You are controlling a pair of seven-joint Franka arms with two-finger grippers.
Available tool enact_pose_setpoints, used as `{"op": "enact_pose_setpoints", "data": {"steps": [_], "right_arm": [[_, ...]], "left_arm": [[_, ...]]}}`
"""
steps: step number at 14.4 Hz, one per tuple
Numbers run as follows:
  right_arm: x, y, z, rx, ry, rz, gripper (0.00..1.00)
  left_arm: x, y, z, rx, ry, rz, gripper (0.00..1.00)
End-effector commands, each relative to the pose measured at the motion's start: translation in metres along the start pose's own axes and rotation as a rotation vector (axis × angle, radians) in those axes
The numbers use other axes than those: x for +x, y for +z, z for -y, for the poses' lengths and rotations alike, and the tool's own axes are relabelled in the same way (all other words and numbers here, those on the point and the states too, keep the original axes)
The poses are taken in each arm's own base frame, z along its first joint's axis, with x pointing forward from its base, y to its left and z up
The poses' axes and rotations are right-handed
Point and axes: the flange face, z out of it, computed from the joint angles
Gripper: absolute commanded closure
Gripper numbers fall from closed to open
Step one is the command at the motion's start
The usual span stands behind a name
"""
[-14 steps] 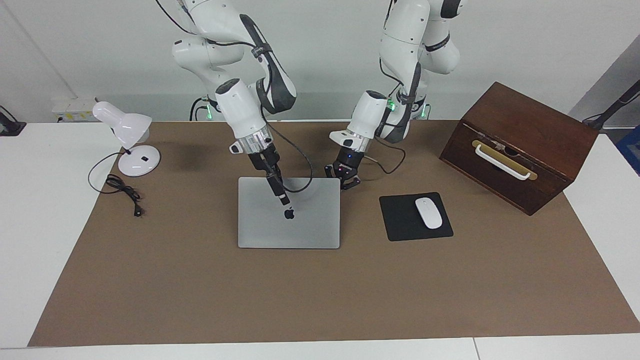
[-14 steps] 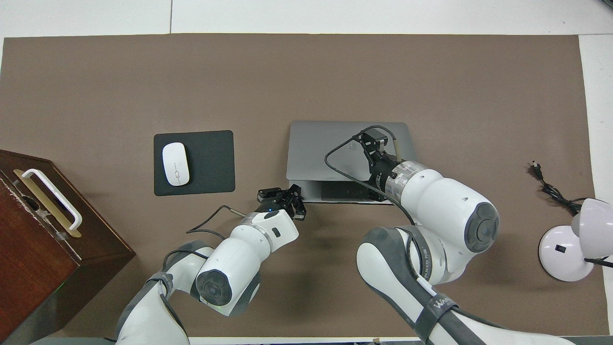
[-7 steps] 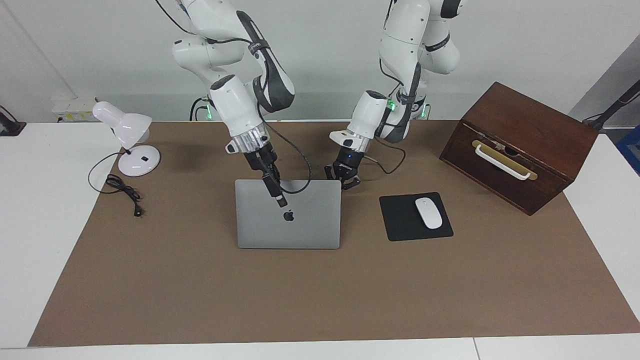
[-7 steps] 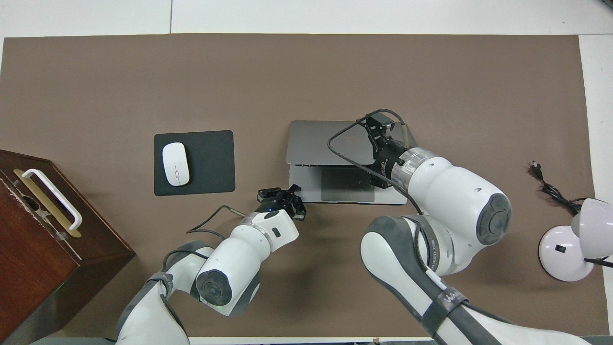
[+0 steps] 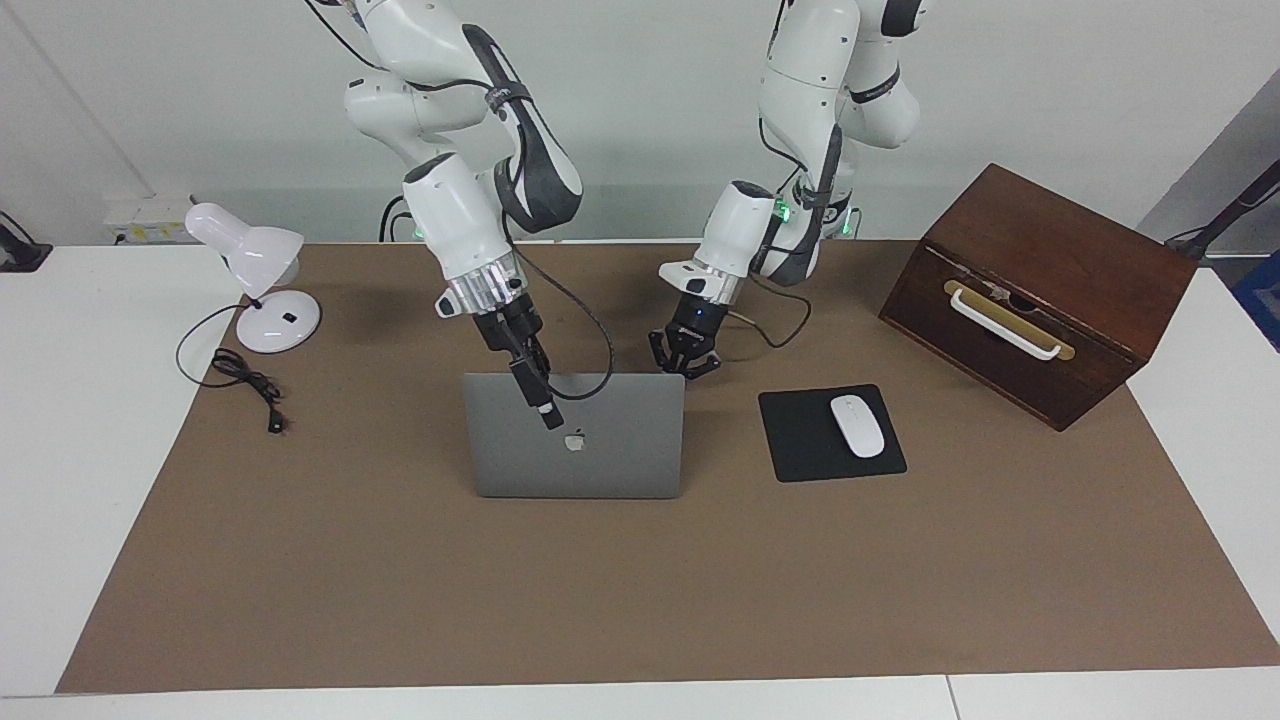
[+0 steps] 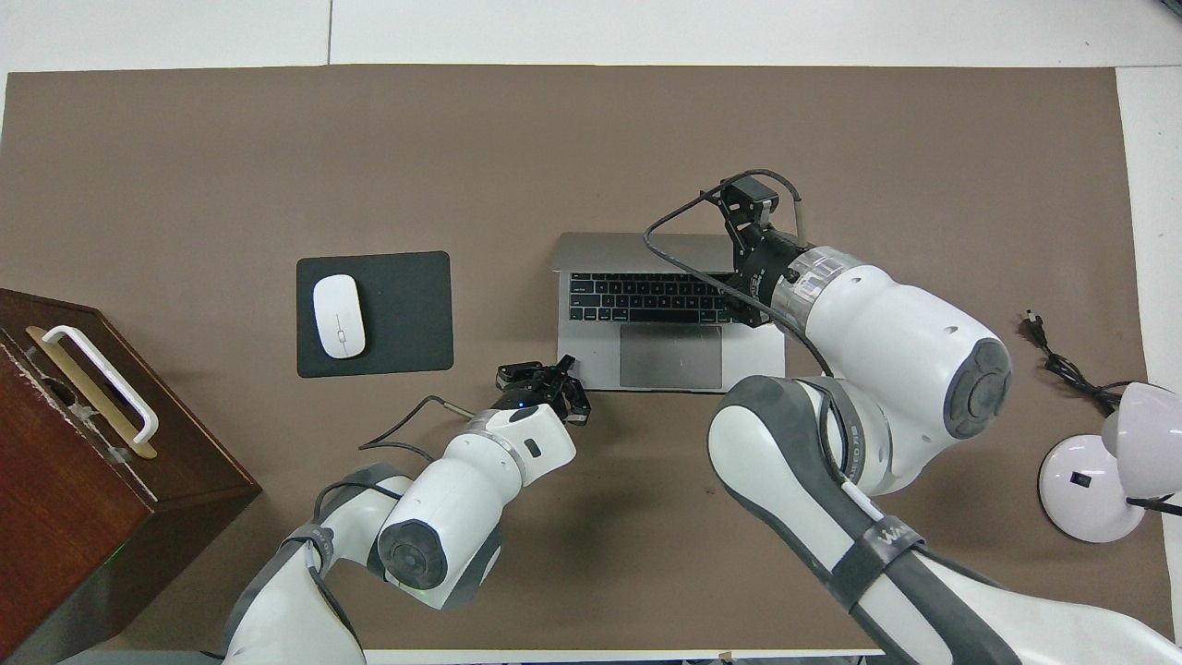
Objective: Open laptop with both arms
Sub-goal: 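Lift the laptop lid upward and back with the right gripper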
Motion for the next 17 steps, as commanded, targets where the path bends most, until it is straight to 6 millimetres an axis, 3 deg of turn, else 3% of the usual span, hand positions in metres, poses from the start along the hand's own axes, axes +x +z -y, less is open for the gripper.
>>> {"op": "enact_pose_setpoints", "data": {"steps": [1,12,17], "right_arm": [[0.007,0.006,0.016,0.033,-0.016,0.003,0.00],[0.022,0.002,0.066,0.091,-0.016,0.017,0.00],[0.041,0.000,0.069,0.067,-0.042,0.010,0.00]], "left_arm": [[-0.004,0.013,0.001,0.004,0.016,0.000,1.00],[-0.002,0.015,0.000,0.003,0.016,-0.001,1.00],[-0.003,0.016,-0.001,0.003,0.017,0.001,1.00]]}}
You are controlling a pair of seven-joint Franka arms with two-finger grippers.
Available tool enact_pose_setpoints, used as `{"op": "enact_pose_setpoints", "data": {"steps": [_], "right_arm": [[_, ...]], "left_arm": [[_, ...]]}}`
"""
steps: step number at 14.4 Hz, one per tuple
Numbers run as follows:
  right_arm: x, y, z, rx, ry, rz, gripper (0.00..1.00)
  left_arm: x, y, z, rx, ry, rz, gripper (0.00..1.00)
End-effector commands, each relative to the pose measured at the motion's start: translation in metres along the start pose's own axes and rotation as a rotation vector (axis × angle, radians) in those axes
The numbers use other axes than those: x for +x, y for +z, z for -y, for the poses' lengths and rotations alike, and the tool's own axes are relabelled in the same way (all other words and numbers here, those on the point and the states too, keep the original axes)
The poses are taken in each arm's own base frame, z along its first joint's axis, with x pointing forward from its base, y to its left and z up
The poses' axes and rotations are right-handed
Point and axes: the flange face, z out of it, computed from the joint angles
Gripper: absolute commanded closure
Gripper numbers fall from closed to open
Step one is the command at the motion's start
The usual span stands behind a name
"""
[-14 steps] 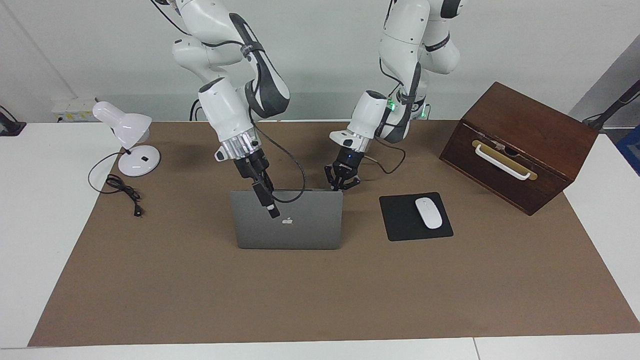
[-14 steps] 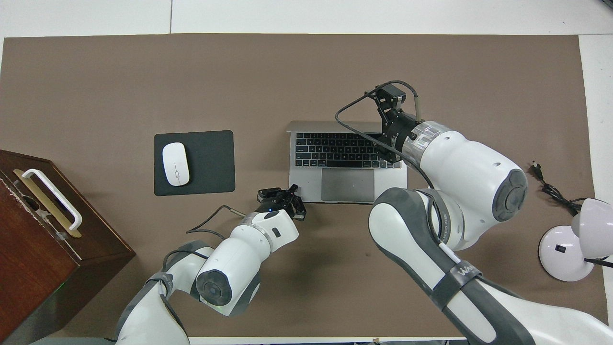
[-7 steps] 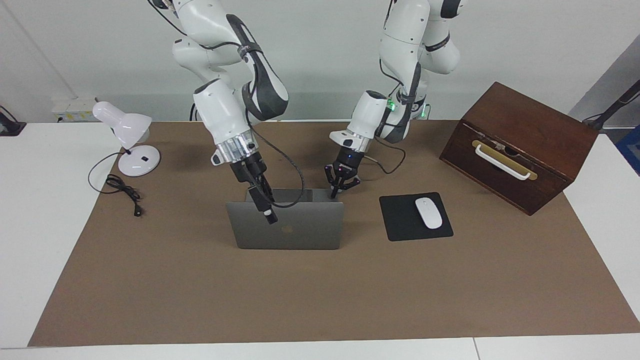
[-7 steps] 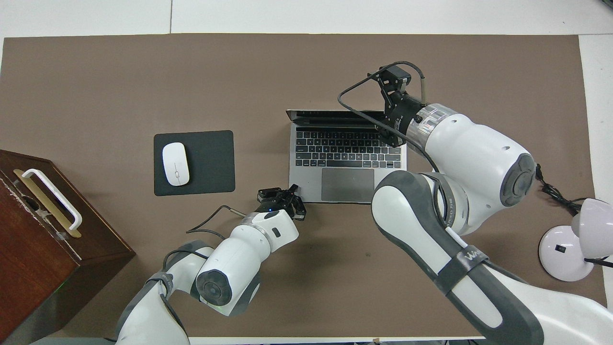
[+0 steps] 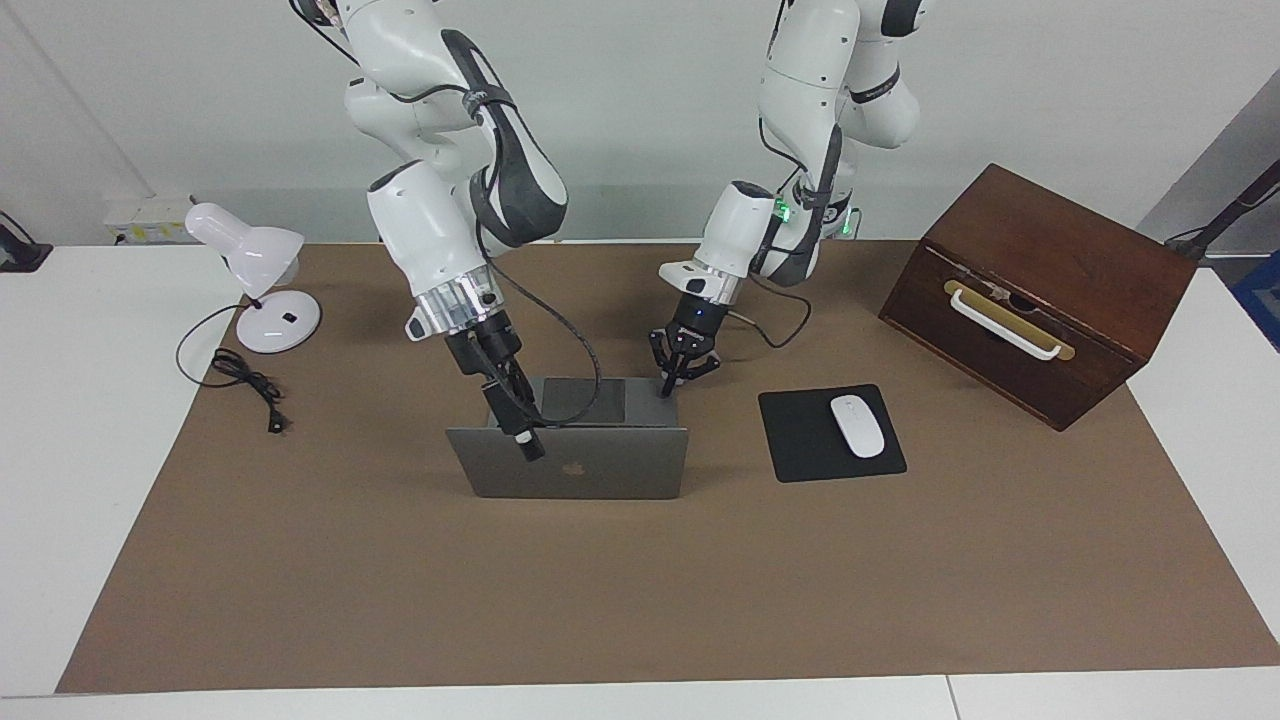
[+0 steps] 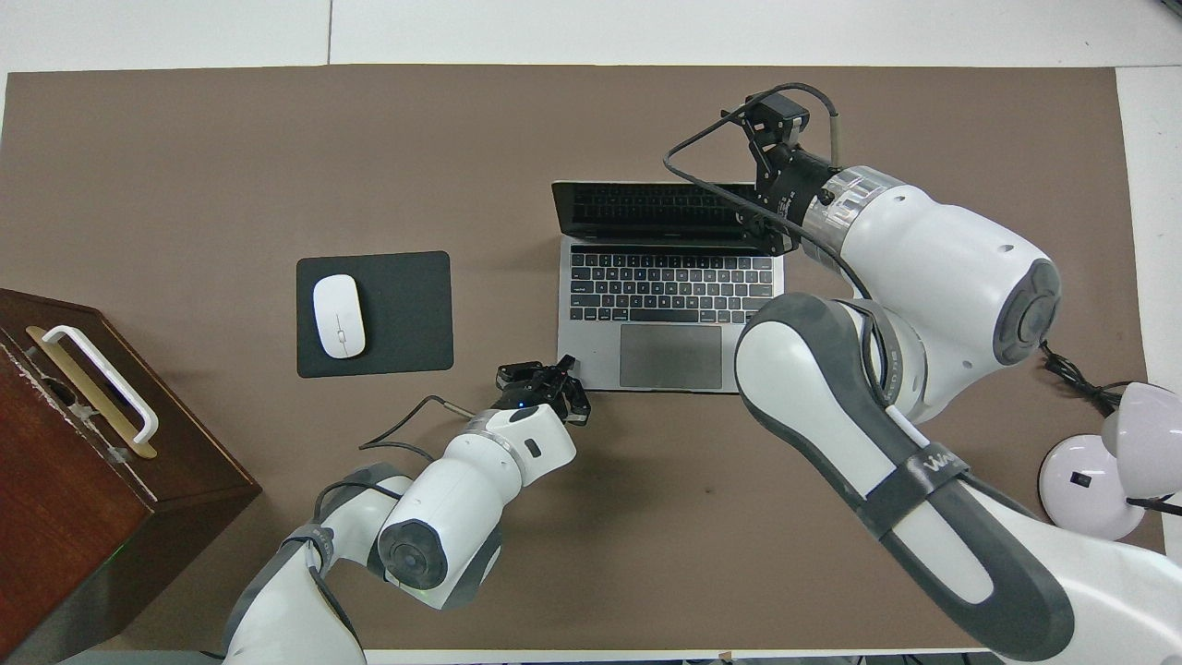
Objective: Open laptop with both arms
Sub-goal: 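Lift the laptop lid upward and back with the right gripper, then release the lid with the right gripper while the left gripper withdraws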
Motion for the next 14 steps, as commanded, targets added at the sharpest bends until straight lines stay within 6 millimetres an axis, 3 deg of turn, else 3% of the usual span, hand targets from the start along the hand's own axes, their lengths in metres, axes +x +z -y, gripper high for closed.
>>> {"op": "enact_pose_setpoints", "data": {"steps": [1,10,14], "right_arm": [[0.013,0.001,0.008,-0.005,-0.019,0.004,0.00],[0.021,0.005,0.013,-0.010,-0.026,0.006,0.00],[0.010,-0.002,0.016,-0.053,-0.026,0.046,0.00]], "left_arm": [[-0.003,0.015,0.000,0.003,0.015,0.001,1.00],[-0.003,0.015,-0.001,0.001,0.017,0.000,1.00],[0.007,0.014,-0.003,0.001,-0.002,-0.020,1.00]]}}
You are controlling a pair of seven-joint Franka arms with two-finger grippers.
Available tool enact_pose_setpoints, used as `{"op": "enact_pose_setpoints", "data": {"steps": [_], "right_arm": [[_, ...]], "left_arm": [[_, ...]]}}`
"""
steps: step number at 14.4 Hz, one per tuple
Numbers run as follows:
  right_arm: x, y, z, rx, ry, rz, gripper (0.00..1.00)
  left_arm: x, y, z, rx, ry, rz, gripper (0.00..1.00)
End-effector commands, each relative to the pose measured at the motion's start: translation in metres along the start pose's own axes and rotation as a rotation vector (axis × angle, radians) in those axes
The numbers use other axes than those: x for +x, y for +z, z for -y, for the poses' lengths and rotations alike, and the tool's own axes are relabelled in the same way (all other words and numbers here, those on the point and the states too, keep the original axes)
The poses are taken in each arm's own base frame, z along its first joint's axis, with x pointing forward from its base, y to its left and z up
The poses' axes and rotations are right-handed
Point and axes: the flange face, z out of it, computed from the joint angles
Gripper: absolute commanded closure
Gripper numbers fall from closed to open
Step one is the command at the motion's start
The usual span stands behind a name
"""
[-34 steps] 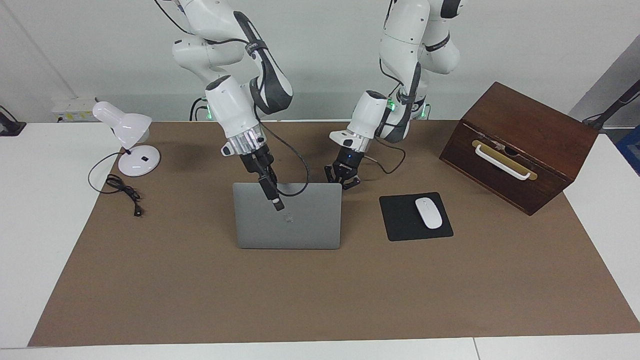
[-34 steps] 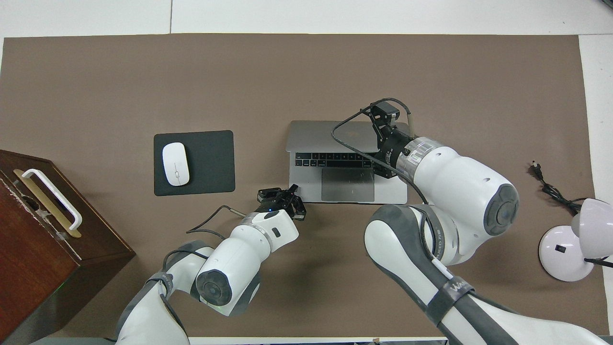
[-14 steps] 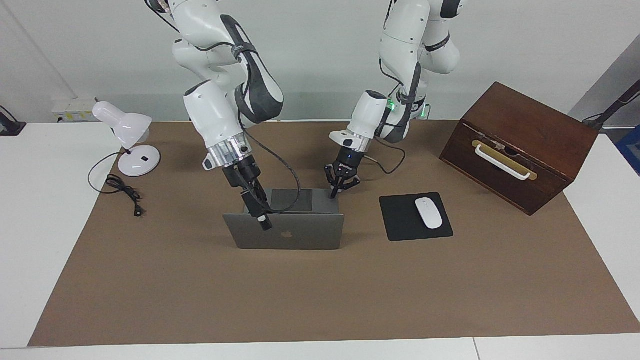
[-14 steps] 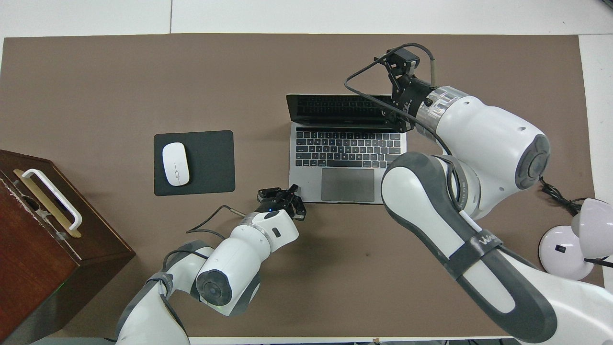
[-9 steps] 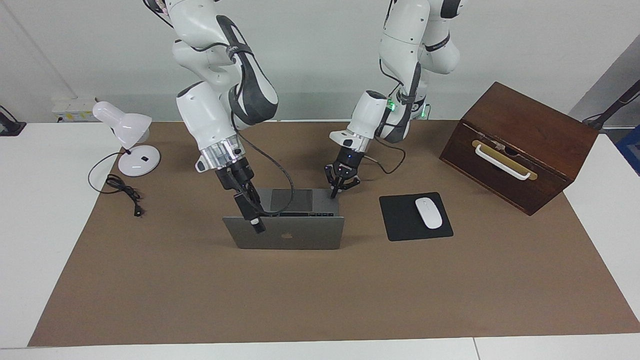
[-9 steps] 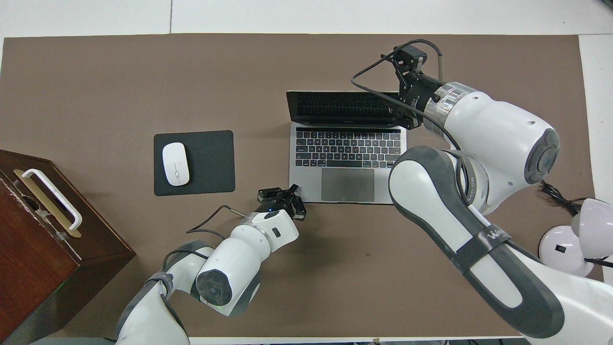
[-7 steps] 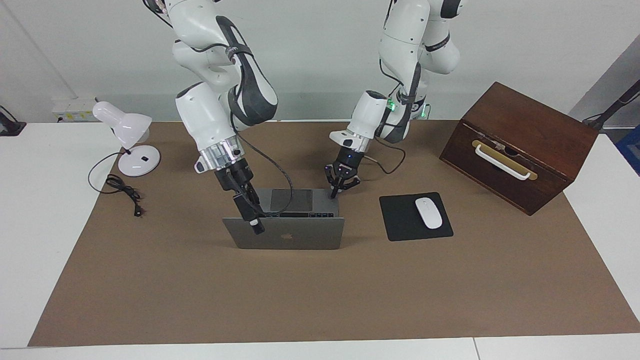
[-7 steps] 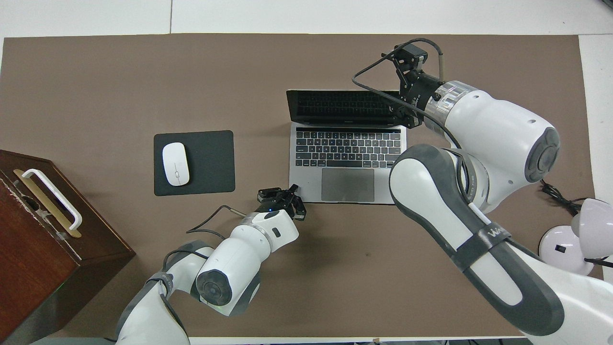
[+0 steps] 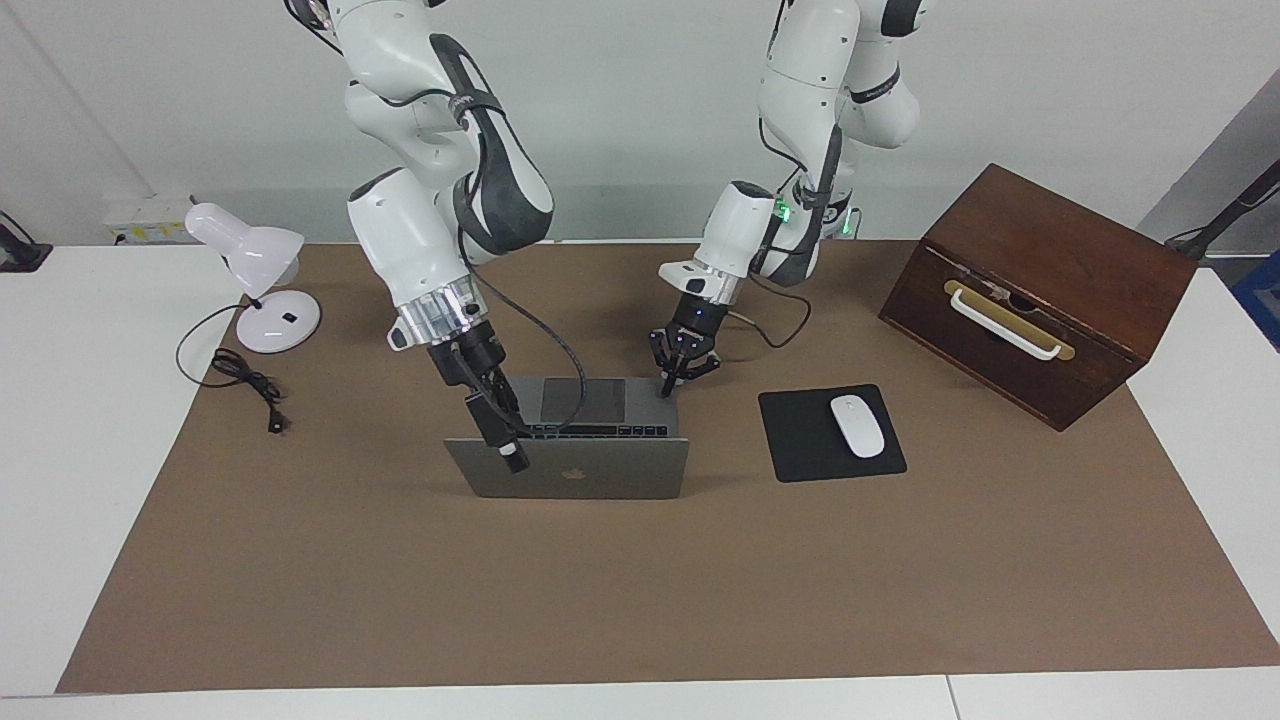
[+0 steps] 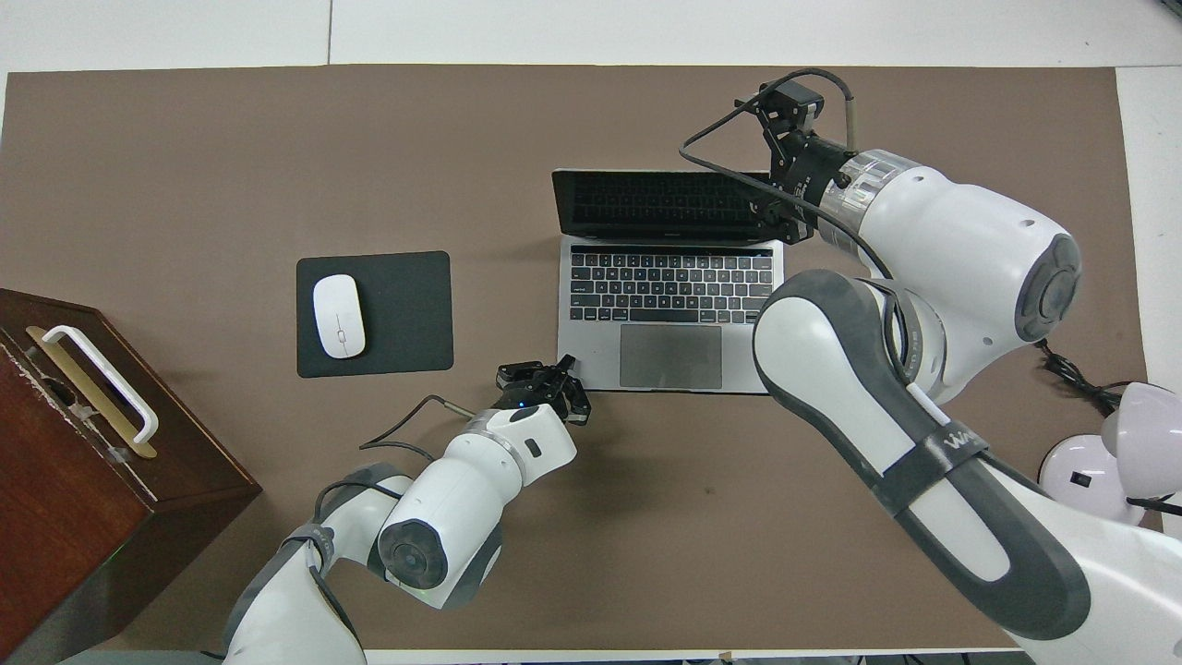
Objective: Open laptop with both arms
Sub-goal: 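Release the lid with the right gripper while the left gripper withdraws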
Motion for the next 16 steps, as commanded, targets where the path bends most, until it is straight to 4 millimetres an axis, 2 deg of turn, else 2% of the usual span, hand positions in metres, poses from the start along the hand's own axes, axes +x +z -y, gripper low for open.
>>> {"op": "enact_pose_setpoints", "data": {"steps": [1,4,7,9,16], "right_arm": [[-0.002,-0.011,0.009,-0.045,-0.016,0.045,0.00],[-0.002,-0.025,0.008,-0.108,-0.015,0.076,0.00],[-0.008,-0.031,0.004,-0.161,-0.009,0.106,0.00],[-0.012,-0.037,0.004,-0.183,0.017,0.119,0.00],[-0.023,-0.073,0.014,-0.248,-0.066,0.128,0.00]], "left_arm": [[0.006,0.013,-0.002,0.003,-0.009,-0.019,1.00],[0.013,0.007,-0.002,0.001,-0.033,-0.034,1.00],[0.025,-0.005,-0.002,-0.003,-0.042,-0.051,1.00],[0.038,-0.015,0.006,0.006,-0.059,-0.012,1.00],[0.091,-0.078,0.025,0.015,-0.099,0.137,1.00]]}}
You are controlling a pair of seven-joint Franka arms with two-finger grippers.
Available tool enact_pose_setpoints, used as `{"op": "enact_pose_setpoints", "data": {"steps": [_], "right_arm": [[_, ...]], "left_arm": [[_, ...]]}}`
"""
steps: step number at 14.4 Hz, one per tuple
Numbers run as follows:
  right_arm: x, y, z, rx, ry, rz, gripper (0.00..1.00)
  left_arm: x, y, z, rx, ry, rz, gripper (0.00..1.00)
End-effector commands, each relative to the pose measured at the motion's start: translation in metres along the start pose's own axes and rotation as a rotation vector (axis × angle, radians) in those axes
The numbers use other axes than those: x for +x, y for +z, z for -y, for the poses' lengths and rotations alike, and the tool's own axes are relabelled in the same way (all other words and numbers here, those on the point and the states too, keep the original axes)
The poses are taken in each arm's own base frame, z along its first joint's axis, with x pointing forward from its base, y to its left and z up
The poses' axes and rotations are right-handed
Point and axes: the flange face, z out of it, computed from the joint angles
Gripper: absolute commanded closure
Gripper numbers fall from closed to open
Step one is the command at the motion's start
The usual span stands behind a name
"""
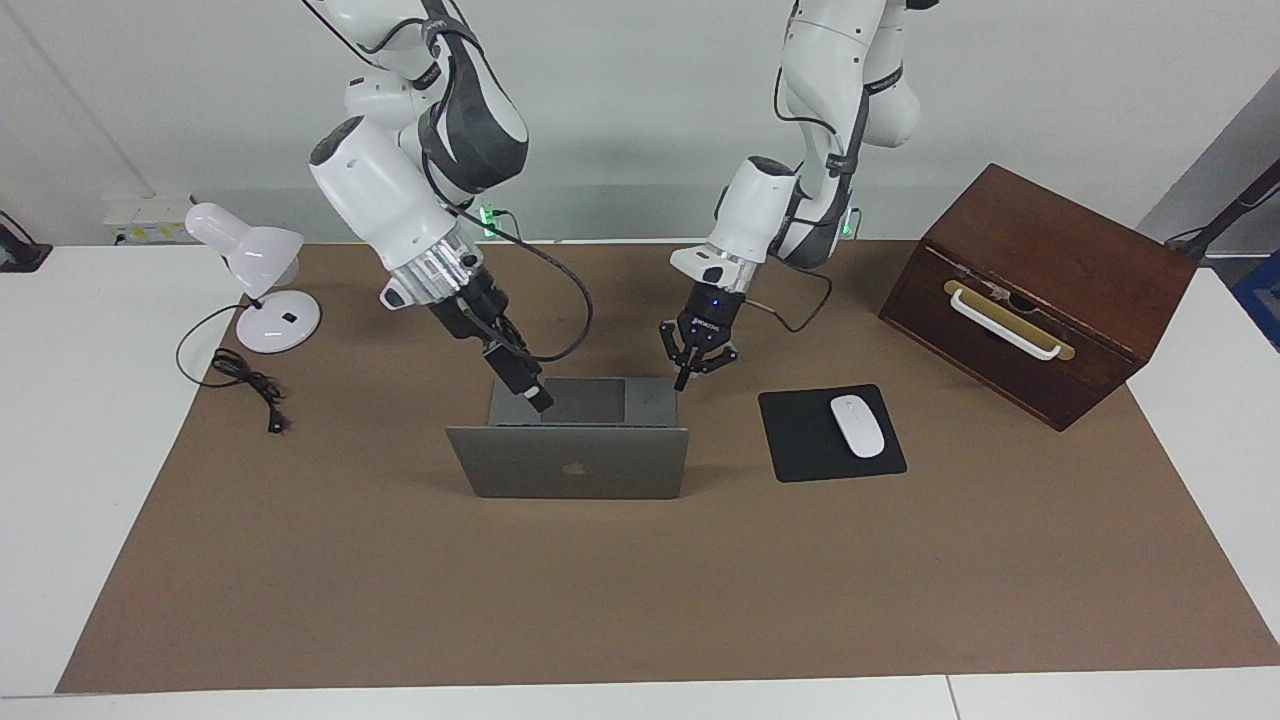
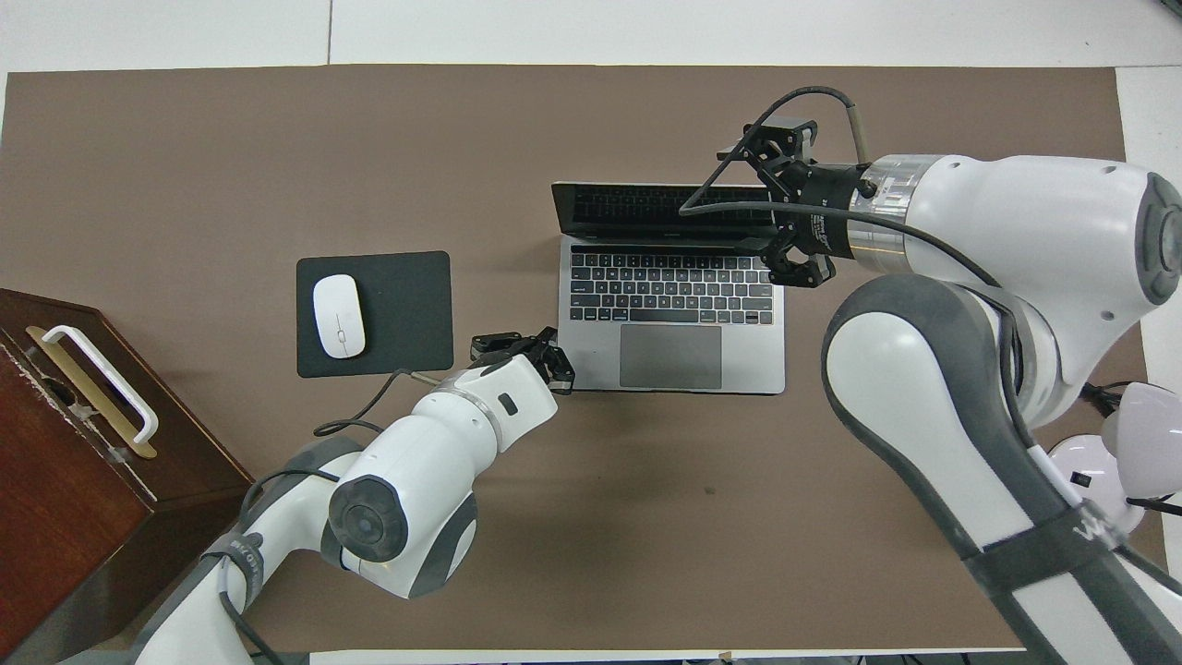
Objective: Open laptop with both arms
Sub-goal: 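Release the lid with the right gripper while the left gripper withdraws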
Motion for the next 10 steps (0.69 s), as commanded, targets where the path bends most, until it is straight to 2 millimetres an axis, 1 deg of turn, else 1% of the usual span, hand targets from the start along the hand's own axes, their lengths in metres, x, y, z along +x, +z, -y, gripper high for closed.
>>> {"op": "enact_pose_setpoints", "data": {"steps": [1,3,5,6,8,9,10], "right_arm": [[-0.002,-0.016,-0.004,-0.037,-0.055,-0.035,0.00],[-0.002,-0.018,-0.003,-0.082,-0.140,-0.086,0.00],[-0.002,-0.017,-0.005,-0.129,-0.265,-0.126,0.00],[0.001,-0.018,-0.008,-0.159,-0.343,-0.126,0.00],[0.008,-0.020,-0.013,-0.229,-0.515,-0.117,0.00],[0.016,-0.026,-0.014,-0.242,-0.561,-0.127,0.00],[0.021,-0.028,-0.015,-0.258,-0.598,-0.129,0.00]], "left_arm": [[0.022,-0.035,0.007,0.002,-0.020,0.081,1.00],[0.043,-0.057,0.017,0.009,-0.026,0.165,1.00],[0.070,-0.092,0.033,0.018,-0.022,0.253,1.00],[0.082,-0.113,0.041,0.020,-0.023,0.282,1.00],[0.097,-0.147,0.067,0.031,-0.035,0.315,1.00],[0.101,-0.161,0.077,0.037,-0.037,0.336,1.00],[0.105,-0.174,0.088,0.057,-0.033,0.361,1.00]]}}
